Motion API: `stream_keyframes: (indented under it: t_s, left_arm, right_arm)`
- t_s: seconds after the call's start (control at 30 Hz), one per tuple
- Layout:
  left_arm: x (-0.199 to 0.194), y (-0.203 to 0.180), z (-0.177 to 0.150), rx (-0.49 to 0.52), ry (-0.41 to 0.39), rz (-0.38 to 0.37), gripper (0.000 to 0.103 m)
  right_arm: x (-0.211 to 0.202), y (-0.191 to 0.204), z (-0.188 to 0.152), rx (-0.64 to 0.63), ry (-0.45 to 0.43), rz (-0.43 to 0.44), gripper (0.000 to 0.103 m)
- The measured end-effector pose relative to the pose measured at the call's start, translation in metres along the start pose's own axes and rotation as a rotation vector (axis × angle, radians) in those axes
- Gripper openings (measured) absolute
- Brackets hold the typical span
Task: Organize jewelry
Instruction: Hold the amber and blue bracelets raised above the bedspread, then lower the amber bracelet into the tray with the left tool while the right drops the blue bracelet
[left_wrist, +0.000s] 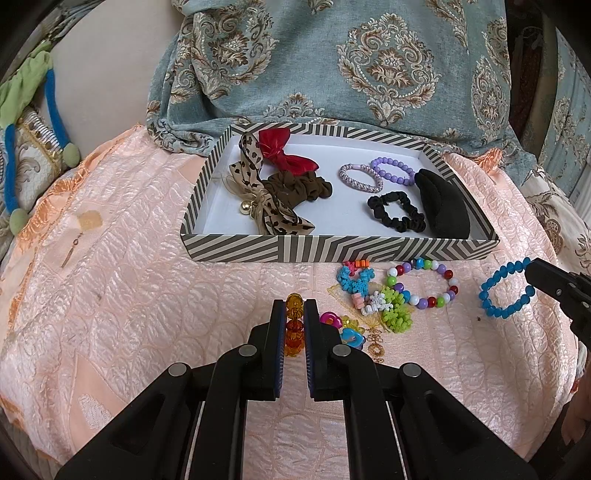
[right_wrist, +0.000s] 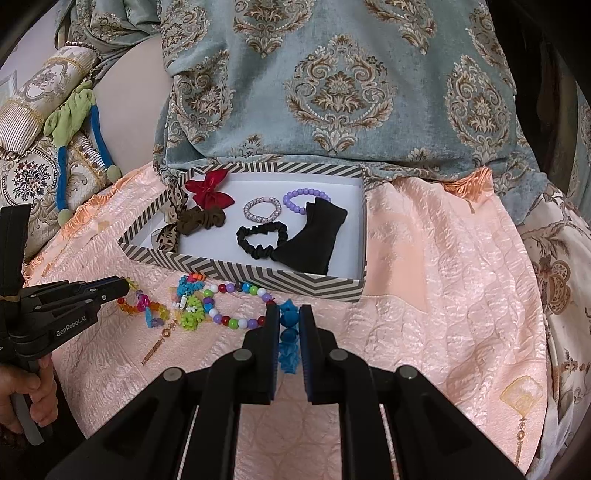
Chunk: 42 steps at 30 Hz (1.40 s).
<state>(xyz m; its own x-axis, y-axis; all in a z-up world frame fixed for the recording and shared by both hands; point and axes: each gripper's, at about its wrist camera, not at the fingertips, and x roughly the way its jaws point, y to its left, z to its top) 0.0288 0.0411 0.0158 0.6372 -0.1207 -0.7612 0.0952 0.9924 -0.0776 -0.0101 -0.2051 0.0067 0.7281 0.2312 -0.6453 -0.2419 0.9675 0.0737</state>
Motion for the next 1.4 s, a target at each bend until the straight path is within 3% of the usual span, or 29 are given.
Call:
stream_keyframes:
  t_s: [0.4,0.73,1.03,1.2,1.4]
  left_arm:
    - [-0.004,0.000,0.001,-0.008,-0.014,-0.003,0.000]
    - [-0.036,-0.013,0.020,0.005,-0.075,-0.046,0.000]
    - [-0.044,-0.037,0.078,0.048,-0.120,-0.090,0.000]
    - [-0.023,-0.056,0.109,0.068,-0.124,-0.135,0.000]
    - [0.038,-0.058,0.116,0.053,-0.031,-0.190,0.000]
  right_arm:
    - [0.000,0.001,0.000,0.000,-0.001,0.002,0.010]
    - [-0.010,0.002,0.009,0.005,-0.028,0.026,0.010]
    - [-0.014,0.003,0.077,-0.021,-0.113,0.043,0.010]
    - [0.025,0.000,0.124,-0.021,-0.077,0.065,0.010]
    - [0.088,-0.013,0.156,0.033,0.009,0.127,0.010]
